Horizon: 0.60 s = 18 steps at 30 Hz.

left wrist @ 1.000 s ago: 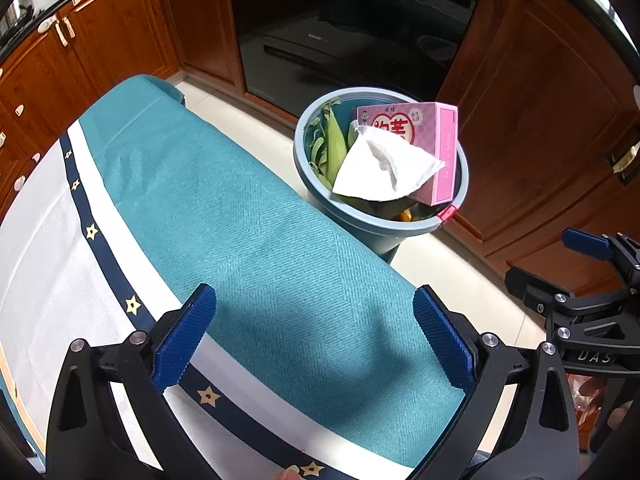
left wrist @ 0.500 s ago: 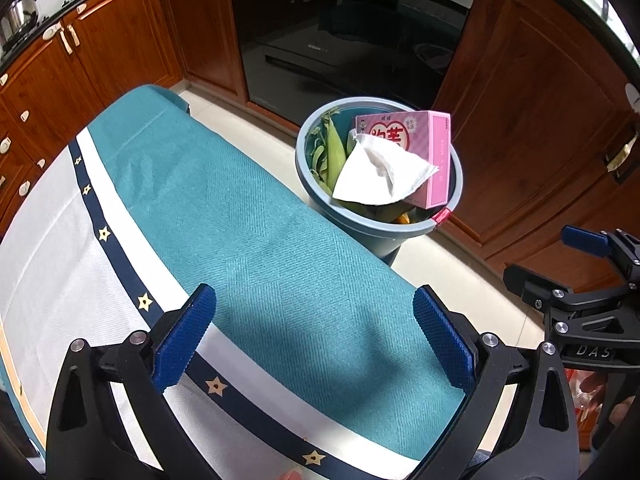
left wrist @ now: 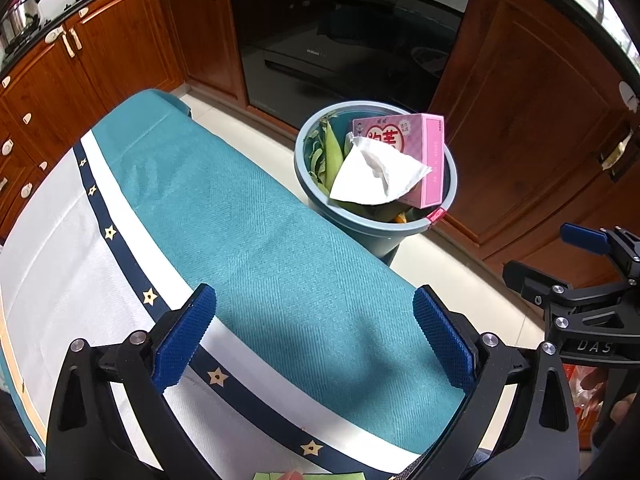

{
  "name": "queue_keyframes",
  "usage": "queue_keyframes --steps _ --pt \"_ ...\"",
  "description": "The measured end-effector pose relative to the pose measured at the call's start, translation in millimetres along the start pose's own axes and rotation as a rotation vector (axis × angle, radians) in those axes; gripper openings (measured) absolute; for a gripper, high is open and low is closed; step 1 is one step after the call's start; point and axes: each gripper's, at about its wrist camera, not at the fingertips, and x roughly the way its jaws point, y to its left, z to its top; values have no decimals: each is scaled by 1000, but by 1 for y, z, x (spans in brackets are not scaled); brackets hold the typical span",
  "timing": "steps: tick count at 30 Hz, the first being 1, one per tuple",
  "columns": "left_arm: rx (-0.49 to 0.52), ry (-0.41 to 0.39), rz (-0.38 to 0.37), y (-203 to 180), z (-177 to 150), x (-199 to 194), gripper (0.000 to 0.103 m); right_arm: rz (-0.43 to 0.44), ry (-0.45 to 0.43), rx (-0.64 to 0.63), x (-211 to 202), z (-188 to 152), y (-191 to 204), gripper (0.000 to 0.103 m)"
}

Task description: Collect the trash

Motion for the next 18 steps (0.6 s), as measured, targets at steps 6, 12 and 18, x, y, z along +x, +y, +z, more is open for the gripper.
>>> queue_keyframes --steps 6,12,18 --pt "8 -4 1 -2 -2 -5 99 -1 -7 -2 -2 -1 -1 97" --pt "13 -10 1 -5 -2 -8 99 -2 -9 -3 -5 -1 -1 97" --pt "16 -13 0 -7 -3 -11 99 -4 -14 -4 -9 -2 -2 97"
